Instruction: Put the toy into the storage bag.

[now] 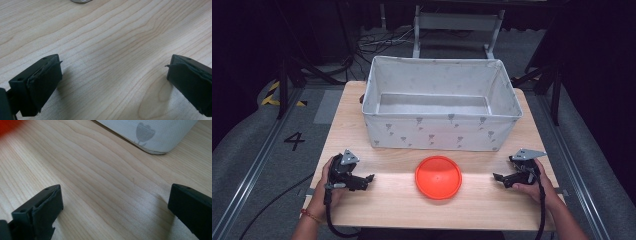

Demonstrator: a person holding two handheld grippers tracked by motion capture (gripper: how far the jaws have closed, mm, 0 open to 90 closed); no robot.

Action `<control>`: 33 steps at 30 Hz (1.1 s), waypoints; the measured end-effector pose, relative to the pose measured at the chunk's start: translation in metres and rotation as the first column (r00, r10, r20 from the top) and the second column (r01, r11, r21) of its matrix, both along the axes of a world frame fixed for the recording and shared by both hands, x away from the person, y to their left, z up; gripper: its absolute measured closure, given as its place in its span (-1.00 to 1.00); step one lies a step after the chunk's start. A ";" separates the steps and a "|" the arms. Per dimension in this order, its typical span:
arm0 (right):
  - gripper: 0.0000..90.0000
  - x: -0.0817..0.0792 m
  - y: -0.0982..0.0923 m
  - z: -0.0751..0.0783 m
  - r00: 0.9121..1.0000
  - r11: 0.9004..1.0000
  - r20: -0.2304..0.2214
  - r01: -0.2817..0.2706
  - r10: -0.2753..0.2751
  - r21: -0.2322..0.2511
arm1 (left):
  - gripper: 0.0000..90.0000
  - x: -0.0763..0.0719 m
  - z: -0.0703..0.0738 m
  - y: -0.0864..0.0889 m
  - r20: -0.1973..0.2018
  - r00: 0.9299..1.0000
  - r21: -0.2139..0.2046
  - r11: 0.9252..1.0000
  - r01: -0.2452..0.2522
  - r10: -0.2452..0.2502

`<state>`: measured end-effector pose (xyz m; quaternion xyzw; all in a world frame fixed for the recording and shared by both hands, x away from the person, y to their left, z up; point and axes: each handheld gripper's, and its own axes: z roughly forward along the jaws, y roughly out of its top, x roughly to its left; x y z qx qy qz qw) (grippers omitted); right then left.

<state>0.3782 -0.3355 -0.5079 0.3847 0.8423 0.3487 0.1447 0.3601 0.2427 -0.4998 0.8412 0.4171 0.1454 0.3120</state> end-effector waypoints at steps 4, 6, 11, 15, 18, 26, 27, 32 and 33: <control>-1.00 0.000 0.000 0.001 1.000 1.000 -0.004 0.014 -0.014 -0.005 | -0.99 -0.002 0.000 0.001 -0.005 1.000 -0.001 1.000 0.007 -0.007; -1.00 -0.001 0.001 0.001 1.000 1.000 -0.012 0.022 -0.022 -0.013 | -0.99 -0.002 0.000 0.001 0.000 1.000 0.000 1.000 0.006 -0.006; -0.82 0.001 0.003 0.006 0.999 0.999 -0.036 0.007 -0.008 -0.036 | -0.99 -0.002 0.000 0.001 0.001 1.000 0.002 1.000 0.007 -0.007; -0.58 -0.003 0.009 0.011 0.999 1.000 -0.033 -0.025 0.025 -0.007 | -0.99 -0.002 0.000 0.002 -0.001 1.000 0.001 1.000 0.006 -0.006; -0.47 -0.005 0.020 0.016 0.998 0.998 -0.024 -0.058 0.058 0.006 | -0.99 -0.003 0.000 0.002 -0.002 1.000 -0.001 1.000 0.000 0.000; -0.52 -0.013 0.068 0.032 0.983 0.981 -0.008 -0.182 0.183 0.063 | -0.99 -0.004 0.000 0.002 -0.004 1.000 -0.003 1.000 -0.002 0.002; -0.53 -0.013 0.076 0.034 0.980 0.978 -0.006 -0.197 0.198 0.065 | -0.99 -0.004 0.000 0.002 -0.004 1.000 -0.003 1.000 -0.003 0.003; -0.56 -0.005 0.109 0.041 0.964 0.960 -0.007 -0.264 0.265 0.095 | -0.99 -0.004 0.000 0.002 -0.004 1.000 -0.004 1.000 -0.004 0.004; -0.56 -0.003 0.116 0.040 0.960 0.957 -0.012 -0.276 0.278 0.089 | -0.99 -0.004 0.000 0.002 -0.004 1.000 -0.004 1.000 -0.005 0.005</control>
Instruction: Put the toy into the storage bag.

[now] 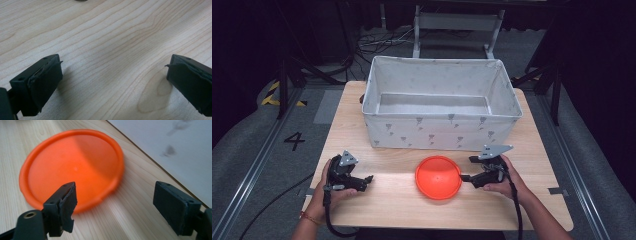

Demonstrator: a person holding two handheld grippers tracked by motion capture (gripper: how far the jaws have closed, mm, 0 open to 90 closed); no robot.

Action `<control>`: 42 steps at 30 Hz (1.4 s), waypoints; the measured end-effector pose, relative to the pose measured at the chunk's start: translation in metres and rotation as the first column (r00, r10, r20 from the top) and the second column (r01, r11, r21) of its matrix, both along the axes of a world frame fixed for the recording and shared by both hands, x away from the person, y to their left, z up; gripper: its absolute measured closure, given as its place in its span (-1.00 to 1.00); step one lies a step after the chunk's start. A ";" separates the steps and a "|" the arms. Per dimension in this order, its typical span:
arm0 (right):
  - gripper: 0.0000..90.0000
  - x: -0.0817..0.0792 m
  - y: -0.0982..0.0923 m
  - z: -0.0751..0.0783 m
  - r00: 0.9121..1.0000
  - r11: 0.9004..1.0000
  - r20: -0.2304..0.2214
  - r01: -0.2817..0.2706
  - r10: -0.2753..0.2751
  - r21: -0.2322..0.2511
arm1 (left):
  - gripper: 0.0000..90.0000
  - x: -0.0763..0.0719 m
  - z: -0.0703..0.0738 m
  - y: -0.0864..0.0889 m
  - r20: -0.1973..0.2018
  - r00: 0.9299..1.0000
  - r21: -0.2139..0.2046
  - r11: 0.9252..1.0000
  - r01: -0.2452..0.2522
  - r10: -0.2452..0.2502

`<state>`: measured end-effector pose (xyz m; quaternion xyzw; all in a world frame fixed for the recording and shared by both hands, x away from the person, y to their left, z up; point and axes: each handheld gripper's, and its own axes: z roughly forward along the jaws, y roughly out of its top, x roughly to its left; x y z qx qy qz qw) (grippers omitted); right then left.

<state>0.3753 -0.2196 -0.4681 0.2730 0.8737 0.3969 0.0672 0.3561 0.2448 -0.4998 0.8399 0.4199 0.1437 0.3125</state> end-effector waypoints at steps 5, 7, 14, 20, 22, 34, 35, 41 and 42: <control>-0.58 0.012 0.029 -0.010 0.999 0.997 -0.002 -0.040 0.040 -0.069 | -0.99 0.000 0.000 0.000 0.000 1.000 0.000 1.000 -0.001 0.001; -0.58 0.018 0.035 -0.014 0.999 0.998 -0.031 -0.045 0.044 -0.053 | -0.99 0.000 0.000 0.000 0.000 1.000 0.000 1.000 -0.001 0.001; -0.65 0.025 0.047 -0.027 0.996 0.996 -0.072 -0.055 0.050 -0.073 | -0.99 0.000 0.000 0.000 0.000 1.000 0.000 1.000 -0.001 0.001; -0.62 0.016 0.055 -0.027 0.995 0.991 -0.039 -0.093 0.089 -0.094 | -0.99 0.000 0.000 0.000 0.000 1.000 0.000 1.000 -0.001 0.001; -0.44 0.016 0.055 -0.026 0.997 0.994 -0.039 -0.068 0.064 -0.086 | -0.99 0.000 0.000 0.000 0.001 1.000 0.000 1.000 -0.001 0.001; 0.51 0.028 0.037 -0.014 0.997 0.999 -0.063 -0.054 0.053 -0.005 | -0.99 0.000 0.000 0.000 0.000 1.000 0.000 1.000 0.000 0.000; 0.56 0.028 0.035 -0.011 0.995 0.997 -0.065 -0.072 0.072 -0.002 | -0.99 0.000 0.000 0.000 0.000 1.000 0.000 1.000 0.000 0.000; 0.74 0.022 0.030 0.006 0.991 0.991 -0.056 -0.118 0.122 0.069 | -0.99 0.000 0.000 0.000 0.000 1.000 0.000 1.000 0.000 0.000; 0.76 0.021 0.030 0.009 0.990 0.990 -0.047 -0.127 0.130 0.068 | -0.99 0.000 0.000 0.000 0.000 1.000 0.000 1.000 0.000 0.000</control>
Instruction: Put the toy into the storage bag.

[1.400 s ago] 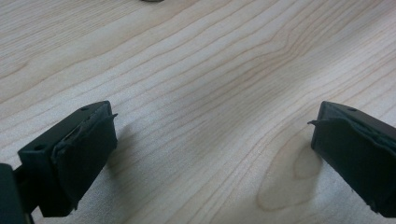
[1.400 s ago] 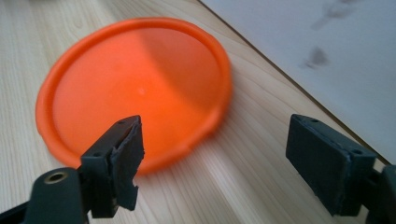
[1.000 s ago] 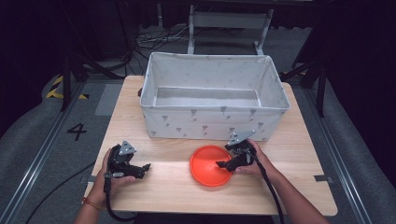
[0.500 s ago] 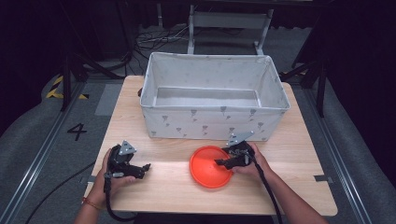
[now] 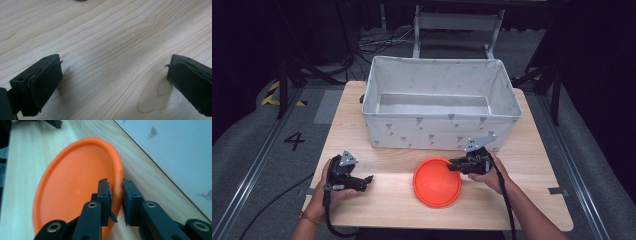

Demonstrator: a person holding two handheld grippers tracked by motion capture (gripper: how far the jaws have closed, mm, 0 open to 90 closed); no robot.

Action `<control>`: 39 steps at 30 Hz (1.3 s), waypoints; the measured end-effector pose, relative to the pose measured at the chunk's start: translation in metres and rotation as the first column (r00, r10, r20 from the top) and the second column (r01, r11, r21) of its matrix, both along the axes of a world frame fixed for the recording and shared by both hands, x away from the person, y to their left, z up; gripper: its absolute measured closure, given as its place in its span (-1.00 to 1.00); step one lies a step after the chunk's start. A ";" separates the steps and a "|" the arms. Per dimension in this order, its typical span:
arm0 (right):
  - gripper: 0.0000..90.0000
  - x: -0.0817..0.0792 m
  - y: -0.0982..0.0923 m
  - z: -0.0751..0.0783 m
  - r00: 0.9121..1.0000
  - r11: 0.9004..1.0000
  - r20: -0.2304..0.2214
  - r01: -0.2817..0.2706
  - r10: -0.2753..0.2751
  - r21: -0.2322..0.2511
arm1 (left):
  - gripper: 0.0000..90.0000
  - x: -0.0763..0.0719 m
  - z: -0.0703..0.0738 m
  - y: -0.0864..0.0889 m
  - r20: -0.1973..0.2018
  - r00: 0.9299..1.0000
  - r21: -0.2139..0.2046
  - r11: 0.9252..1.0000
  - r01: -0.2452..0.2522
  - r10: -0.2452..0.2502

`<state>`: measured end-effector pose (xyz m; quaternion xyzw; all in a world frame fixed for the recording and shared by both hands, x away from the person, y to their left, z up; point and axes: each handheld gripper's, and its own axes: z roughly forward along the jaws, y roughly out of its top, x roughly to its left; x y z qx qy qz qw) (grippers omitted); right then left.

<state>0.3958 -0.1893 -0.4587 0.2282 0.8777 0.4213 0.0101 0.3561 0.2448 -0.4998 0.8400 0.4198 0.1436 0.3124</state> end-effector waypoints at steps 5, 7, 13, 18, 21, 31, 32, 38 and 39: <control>0.83 -0.014 -0.001 0.025 0.997 0.998 0.059 -0.056 0.055 0.009 | -0.99 0.000 0.000 0.000 0.000 1.000 0.000 1.000 0.002 -0.002; 0.83 -0.021 0.000 0.036 0.992 0.997 0.100 -0.071 0.072 -0.010 | -0.99 0.000 0.000 0.000 0.000 1.000 -0.001 1.000 0.001 -0.001; 0.83 -0.038 -0.003 0.060 0.979 0.991 0.167 -0.108 0.120 -0.078 | -0.99 0.000 0.000 0.000 0.000 1.000 0.000 1.000 0.001 -0.001; 0.83 -0.041 -0.014 0.080 0.974 0.988 0.187 -0.112 0.130 -0.106 | -0.99 0.000 0.000 0.000 0.000 1.000 0.000 1.000 0.001 -0.001; 0.83 -0.042 -0.026 0.094 0.971 0.988 0.212 -0.082 0.108 -0.131 | -0.99 0.000 0.000 0.000 0.000 1.000 0.000 1.000 0.001 -0.001; 0.83 -0.044 -0.061 0.119 0.967 0.986 0.247 -0.021 0.062 -0.166 | -0.98 -0.001 0.000 0.000 0.000 1.000 -0.004 1.000 -0.004 0.004; 0.83 -0.045 -0.064 0.121 0.967 0.986 0.249 -0.015 0.057 -0.167 | -0.98 -0.001 0.000 0.000 0.003 1.000 -0.002 1.000 -0.003 0.003; 0.83 -0.047 -0.081 0.134 0.966 0.984 0.255 0.003 0.044 -0.180 | -0.98 -0.001 0.000 0.000 0.001 1.000 -0.002 1.000 -0.003 0.003; 0.83 -0.048 -0.088 0.142 0.963 0.983 0.265 0.009 0.041 -0.185 | -0.98 -0.001 0.000 0.000 -0.001 1.000 -0.001 1.000 -0.003 0.003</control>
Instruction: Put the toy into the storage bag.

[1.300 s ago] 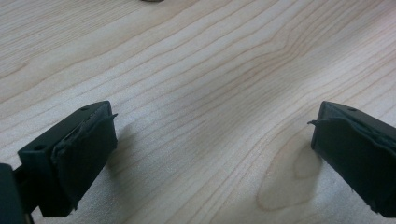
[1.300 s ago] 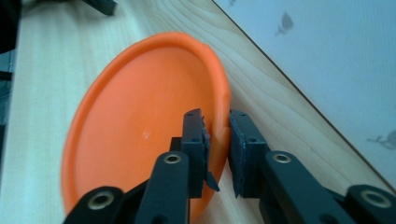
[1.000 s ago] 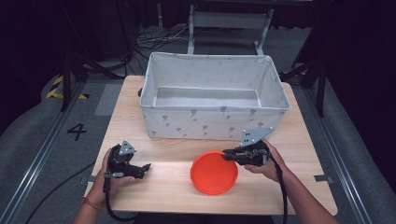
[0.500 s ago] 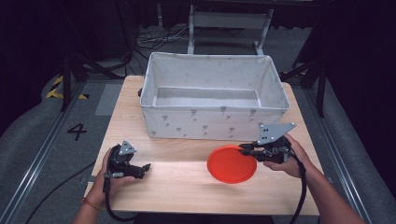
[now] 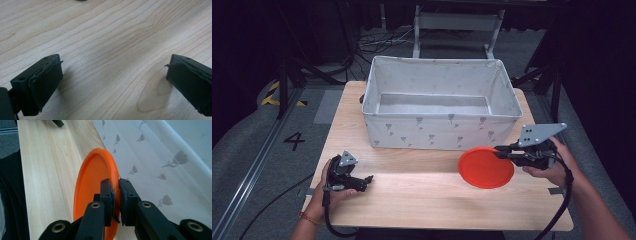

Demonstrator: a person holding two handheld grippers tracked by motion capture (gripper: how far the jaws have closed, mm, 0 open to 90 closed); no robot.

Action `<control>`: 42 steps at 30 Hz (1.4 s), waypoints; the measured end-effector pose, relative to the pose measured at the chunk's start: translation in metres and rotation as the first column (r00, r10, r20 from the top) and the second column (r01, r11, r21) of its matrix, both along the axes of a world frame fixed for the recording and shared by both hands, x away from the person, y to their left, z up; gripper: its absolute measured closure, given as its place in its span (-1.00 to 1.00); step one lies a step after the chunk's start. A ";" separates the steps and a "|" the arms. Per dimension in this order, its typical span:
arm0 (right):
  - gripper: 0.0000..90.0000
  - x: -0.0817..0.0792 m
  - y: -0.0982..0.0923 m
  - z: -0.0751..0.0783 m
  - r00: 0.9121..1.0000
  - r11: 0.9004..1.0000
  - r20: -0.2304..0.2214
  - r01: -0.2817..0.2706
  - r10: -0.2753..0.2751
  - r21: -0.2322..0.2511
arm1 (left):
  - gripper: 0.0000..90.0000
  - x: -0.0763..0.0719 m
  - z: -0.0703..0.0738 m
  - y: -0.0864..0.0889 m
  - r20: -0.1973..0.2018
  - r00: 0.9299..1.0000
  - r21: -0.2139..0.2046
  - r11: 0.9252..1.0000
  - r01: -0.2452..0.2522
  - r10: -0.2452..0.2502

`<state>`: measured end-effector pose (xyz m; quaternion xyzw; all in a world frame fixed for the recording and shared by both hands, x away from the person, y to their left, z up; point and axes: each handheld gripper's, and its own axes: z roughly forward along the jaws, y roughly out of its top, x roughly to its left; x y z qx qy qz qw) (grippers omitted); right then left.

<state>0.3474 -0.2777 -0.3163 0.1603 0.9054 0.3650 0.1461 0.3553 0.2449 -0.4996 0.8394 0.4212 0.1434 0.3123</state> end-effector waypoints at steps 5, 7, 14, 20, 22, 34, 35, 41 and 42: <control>0.83 -0.003 -0.010 0.015 1.000 1.000 0.019 0.007 -0.007 -0.003 | -0.98 0.000 0.000 0.000 0.003 1.000 -0.002 1.000 -0.006 0.006; 0.83 -0.004 -0.014 0.022 1.000 1.000 0.024 0.005 -0.005 -0.008 | -0.98 0.000 0.000 0.000 0.003 1.000 -0.002 1.000 -0.006 0.006; 0.83 -0.004 -0.019 0.046 0.999 1.000 0.052 0.002 0.000 -0.027 | -0.98 0.000 0.000 0.000 0.003 1.000 0.000 1.000 -0.006 0.006; 0.83 -0.002 -0.015 0.057 0.999 0.999 0.052 0.005 -0.002 -0.051 | -0.98 0.000 0.000 0.000 0.003 1.000 -0.003 1.000 -0.009 0.009; 0.83 -0.002 -0.013 0.059 0.999 0.998 0.049 0.006 -0.003 -0.067 | -0.98 0.000 0.000 0.000 0.003 1.000 -0.003 1.000 -0.008 0.008; 0.83 -0.005 -0.019 0.089 0.997 0.998 0.074 0.002 0.003 -0.059 | -0.98 0.000 0.000 0.000 0.003 1.000 -0.003 1.000 -0.009 0.009; 0.83 -0.003 -0.020 0.097 0.997 0.998 0.077 -0.001 0.006 -0.067 | -0.98 0.000 0.000 0.000 0.003 1.000 -0.003 1.000 -0.009 0.009; 0.83 0.005 -0.016 0.124 0.995 0.997 0.100 0.016 -0.009 -0.077 | -0.98 0.000 0.000 0.000 0.002 1.000 0.000 1.000 -0.006 0.006; 0.83 0.005 -0.016 0.124 0.995 0.997 0.100 0.016 -0.009 -0.077 | -0.98 0.000 0.000 0.000 0.002 1.000 0.000 1.000 -0.006 0.006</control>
